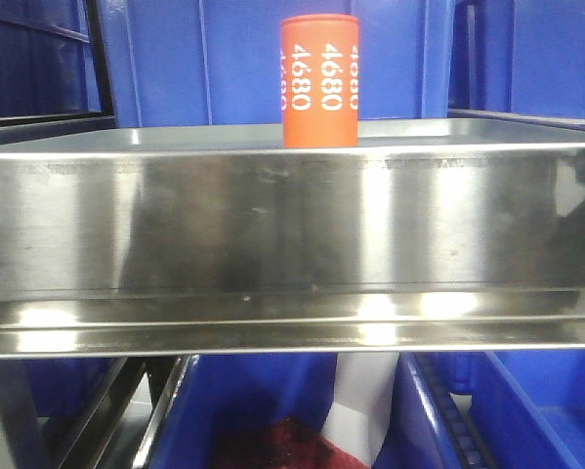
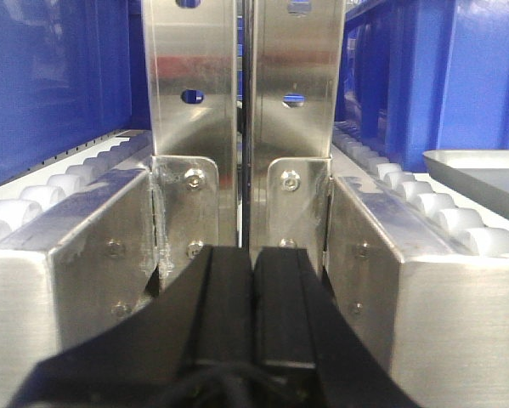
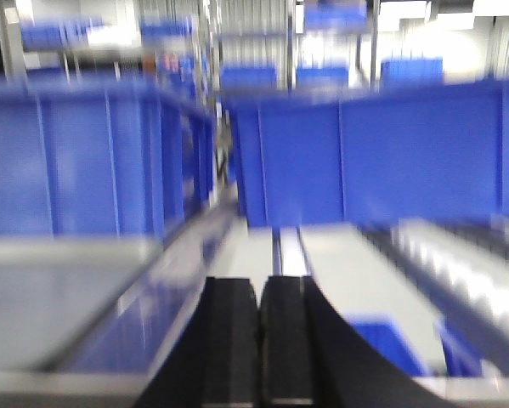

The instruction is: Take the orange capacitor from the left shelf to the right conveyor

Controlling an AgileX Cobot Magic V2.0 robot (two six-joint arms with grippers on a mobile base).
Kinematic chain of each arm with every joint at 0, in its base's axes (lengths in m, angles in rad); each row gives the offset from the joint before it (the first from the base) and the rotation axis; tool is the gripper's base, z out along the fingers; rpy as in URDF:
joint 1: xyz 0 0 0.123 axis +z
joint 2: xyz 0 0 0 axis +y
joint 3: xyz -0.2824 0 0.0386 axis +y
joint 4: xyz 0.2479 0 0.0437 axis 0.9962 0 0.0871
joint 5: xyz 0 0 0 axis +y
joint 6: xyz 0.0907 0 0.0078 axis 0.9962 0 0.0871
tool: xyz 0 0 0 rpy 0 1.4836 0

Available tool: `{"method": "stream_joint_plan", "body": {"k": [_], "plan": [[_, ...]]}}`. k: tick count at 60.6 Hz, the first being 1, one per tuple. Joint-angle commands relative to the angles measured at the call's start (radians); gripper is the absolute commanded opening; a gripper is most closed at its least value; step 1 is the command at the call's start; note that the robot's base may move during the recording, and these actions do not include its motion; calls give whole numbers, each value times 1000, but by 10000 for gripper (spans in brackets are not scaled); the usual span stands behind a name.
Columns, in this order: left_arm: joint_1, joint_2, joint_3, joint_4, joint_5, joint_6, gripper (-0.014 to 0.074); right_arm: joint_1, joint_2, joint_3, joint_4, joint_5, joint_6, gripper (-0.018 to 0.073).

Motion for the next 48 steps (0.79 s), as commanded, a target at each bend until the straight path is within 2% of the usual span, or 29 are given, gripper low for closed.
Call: {"method": "stream_joint_plan", "body": {"k": [1, 5, 10, 16, 21, 27, 33, 40, 48], "plan": [[0, -9, 22, -1, -88, 0, -126, 2, -21, -20, -4, -196, -8, 52], [0, -9, 22, -1, -88, 0, -126, 2, -21, -25, 15, -265, 18, 52], [0, -9, 22, -1, -88, 0, -126, 3, -21, -64, 15, -285, 112, 52], [0, -9, 22, -1, -88, 0, -126, 3, -5, -168, -39, -203, 158, 52], [0, -9, 22, -1, -88, 0, -126, 3, 52, -299, -127, -118, 171, 52], [0, -9, 22, -1, -88, 0, -126, 24, 158, -450, -205, -45, 268, 52], [0, -9, 22, -1, -88, 0, -126, 85, 296, -599, -309, 27, 376, 52], [0, -9, 22, -1, -88, 0, -126, 199, 458, -725, -419, 89, 395, 52], [0, -9, 22, -1, -88, 0, -126, 362, 632, -826, -419, 159, 395, 62]]}}
